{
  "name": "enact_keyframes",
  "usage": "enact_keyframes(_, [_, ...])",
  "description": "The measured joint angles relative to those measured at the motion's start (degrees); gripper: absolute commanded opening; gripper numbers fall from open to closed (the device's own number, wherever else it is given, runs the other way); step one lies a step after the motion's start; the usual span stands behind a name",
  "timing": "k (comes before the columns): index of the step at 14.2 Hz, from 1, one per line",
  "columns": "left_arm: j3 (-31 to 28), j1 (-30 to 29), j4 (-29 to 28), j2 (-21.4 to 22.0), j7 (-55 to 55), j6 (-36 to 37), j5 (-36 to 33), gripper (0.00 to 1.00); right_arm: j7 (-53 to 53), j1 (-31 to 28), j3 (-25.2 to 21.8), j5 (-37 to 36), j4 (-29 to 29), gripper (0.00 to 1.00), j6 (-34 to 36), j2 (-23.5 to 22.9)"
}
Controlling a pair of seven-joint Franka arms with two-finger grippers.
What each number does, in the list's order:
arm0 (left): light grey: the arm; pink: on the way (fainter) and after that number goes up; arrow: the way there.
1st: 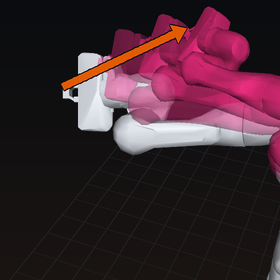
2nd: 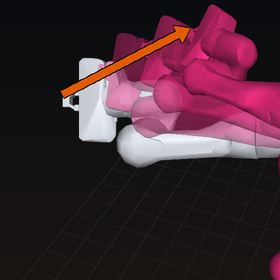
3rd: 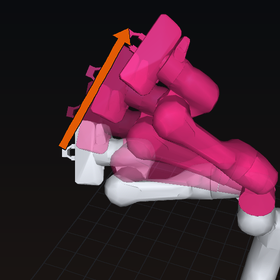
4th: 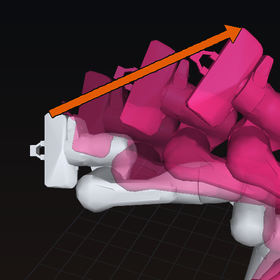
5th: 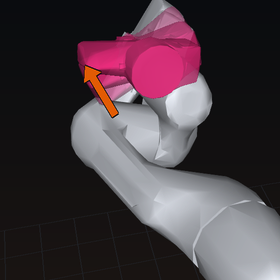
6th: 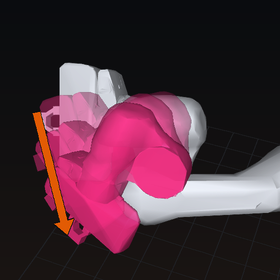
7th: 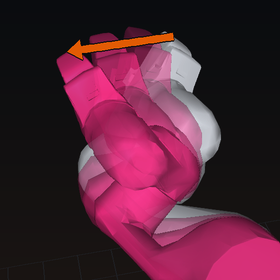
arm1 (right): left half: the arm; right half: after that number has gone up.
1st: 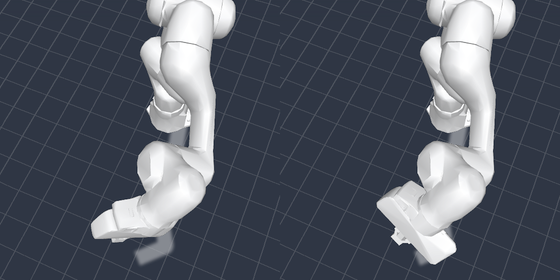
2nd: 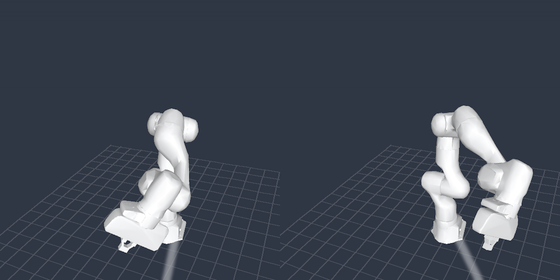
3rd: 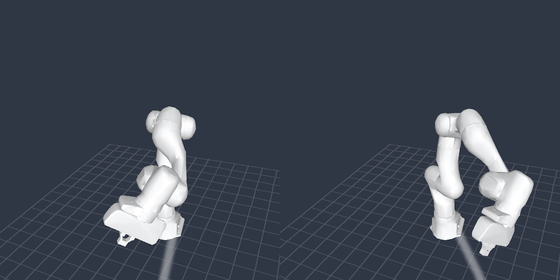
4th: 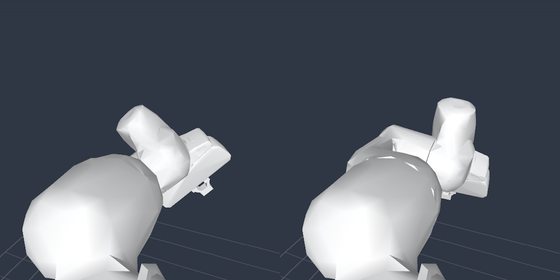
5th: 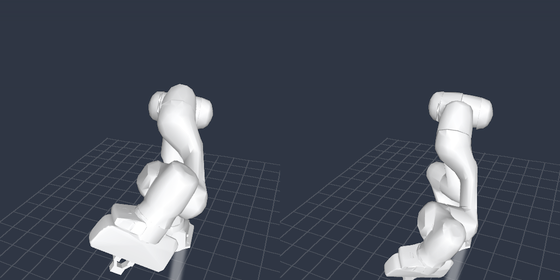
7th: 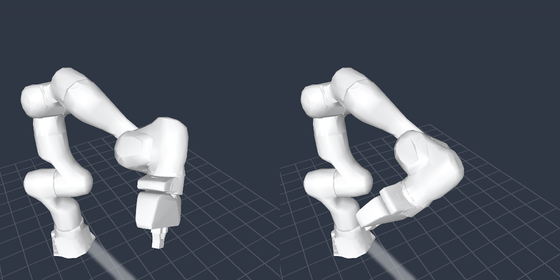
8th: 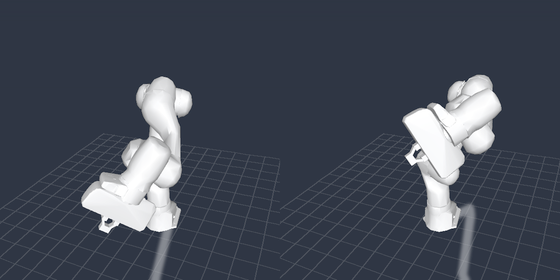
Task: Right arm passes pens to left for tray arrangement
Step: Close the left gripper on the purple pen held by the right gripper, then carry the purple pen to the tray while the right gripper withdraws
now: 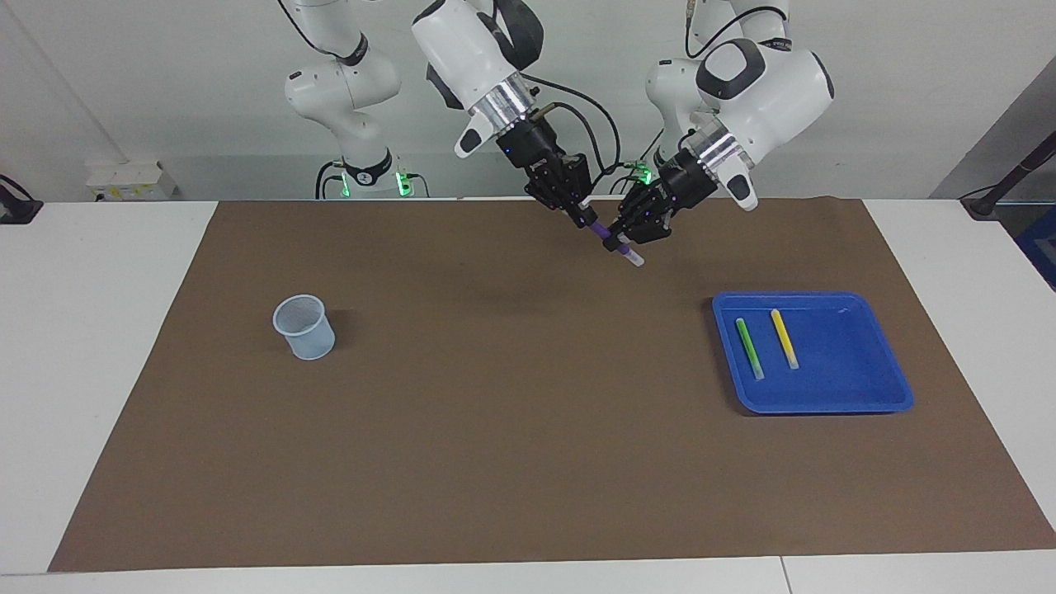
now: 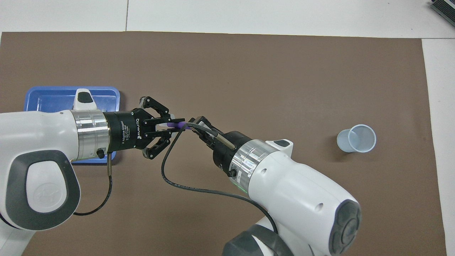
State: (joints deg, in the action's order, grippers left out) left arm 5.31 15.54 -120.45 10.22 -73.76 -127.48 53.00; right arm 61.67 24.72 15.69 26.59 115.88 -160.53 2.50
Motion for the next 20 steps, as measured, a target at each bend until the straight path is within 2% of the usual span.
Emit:
enact_keyframes(1, [-0.1, 0.0, 0.0, 0.0, 0.1, 0.1, 0.0, 0.00, 0.0, 0.0, 0.0, 0.0, 0.0, 0.13, 0.0, 0.0])
enact_keyframes(2, [-0.1, 0.0, 0.0, 0.0, 0.2, 0.3, 0.0, 0.00, 0.0, 0.0, 0.1, 0.0, 0.0, 0.35, 0.0, 0.0])
enact_keyframes(3, [-0.2, 0.0, 0.0, 0.0, 0.5, 0.4, 0.0, 0.00, 0.0, 0.0, 0.1, 0.0, 0.0, 0.64, 0.0, 0.0])
enact_keyframes(4, [-0.2, 0.0, 0.0, 0.0, 0.9, 0.8, 0.0, 0.00, 0.0, 0.0, 0.0, 0.0, 0.0, 1.00, 0.0, 0.0])
enact_keyframes(7, [-0.6, -0.4, 0.0, 0.2, 5.4, 3.5, -0.4, 0.00, 0.0, -0.1, -0.1, 0.0, 0.0, 1.00, 0.0, 0.0])
enact_keyframes(10, [-1.0, -3.6, 0.1, 0.5, 12.0, 9.3, -4.0, 0.00, -3.5, -0.6, -0.3, 0.0, 0.0, 1.00, 2.3, 0.1])
enact_keyframes(12, [-1.2, -6.1, 0.2, 1.0, 17.3, 13.2, -5.9, 0.00, -14.8, -3.4, -0.5, 0.0, -0.6, 1.00, 10.2, 0.3])
enact_keyframes(15, [-1.5, -8.6, 1.0, 1.4, 28.2, 19.7, -13.7, 0.00, -33.0, -10.1, -1.0, 0.0, -2.3, 1.00, 24.7, 1.0])
enact_keyframes(18, [-2.6, -10.3, 1.7, 1.5, 41.5, 24.7, -22.2, 0.00, -45.1, -14.2, -1.2, -0.1, -2.5, 1.00, 35.4, 2.2])
enact_keyframes(20, [-2.8, -12.6, 2.5, 1.5, 49.8, 27.4, -28.5, 0.00, -50.7, -16.3, -1.2, -3.8, -2.5, 1.00, 40.8, 3.0])
